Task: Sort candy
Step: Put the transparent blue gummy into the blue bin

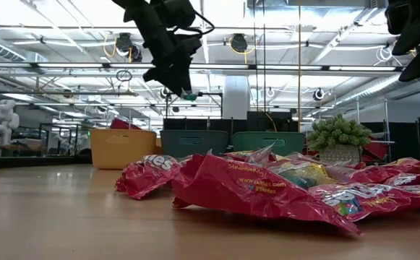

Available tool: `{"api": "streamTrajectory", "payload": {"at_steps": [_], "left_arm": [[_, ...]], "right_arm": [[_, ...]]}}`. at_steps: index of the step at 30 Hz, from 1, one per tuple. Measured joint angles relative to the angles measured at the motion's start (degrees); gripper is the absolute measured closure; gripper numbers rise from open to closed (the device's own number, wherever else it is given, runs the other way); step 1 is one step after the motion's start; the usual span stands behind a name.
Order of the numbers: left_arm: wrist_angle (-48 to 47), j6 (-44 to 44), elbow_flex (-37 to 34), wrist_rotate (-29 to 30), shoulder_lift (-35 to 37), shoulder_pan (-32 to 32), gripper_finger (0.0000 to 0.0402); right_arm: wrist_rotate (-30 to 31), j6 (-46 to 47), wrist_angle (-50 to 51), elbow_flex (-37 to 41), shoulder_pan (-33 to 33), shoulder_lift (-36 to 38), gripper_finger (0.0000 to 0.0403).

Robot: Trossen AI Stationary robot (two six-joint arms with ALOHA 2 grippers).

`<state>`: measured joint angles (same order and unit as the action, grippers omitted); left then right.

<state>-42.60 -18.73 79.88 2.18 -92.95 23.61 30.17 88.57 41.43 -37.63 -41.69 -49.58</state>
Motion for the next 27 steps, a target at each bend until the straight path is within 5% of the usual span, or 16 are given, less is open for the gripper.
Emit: {"api": "streamTrajectory", "payload": {"at_steps": [8,19,23,27], "left_arm": [[3.61,-1.8,0.0,1.09,0.0,-0.19,0.0257],[3.64,-1.85,0.02,1.13,0.02,-0.09,0.0257],[3.57,-1.85,0.0,1.11,0.02,-0.13,0.0257],[3.55,-1.85,0.01,1.11,0.02,-0.1,0.0257]], "right_arm": [[0.99,-4.04,0.07,0.0,0.0,0.0,0.0209],[15.43,-11.51,0.15,0.0,4.97,-0.31,0.0209],[19.48,-19.43,-1.95,0.0,10.43,-1.42,0.0209],[21.06,-36.02,-14.67,0.0,17.34,-4.04,0.0209]]}}
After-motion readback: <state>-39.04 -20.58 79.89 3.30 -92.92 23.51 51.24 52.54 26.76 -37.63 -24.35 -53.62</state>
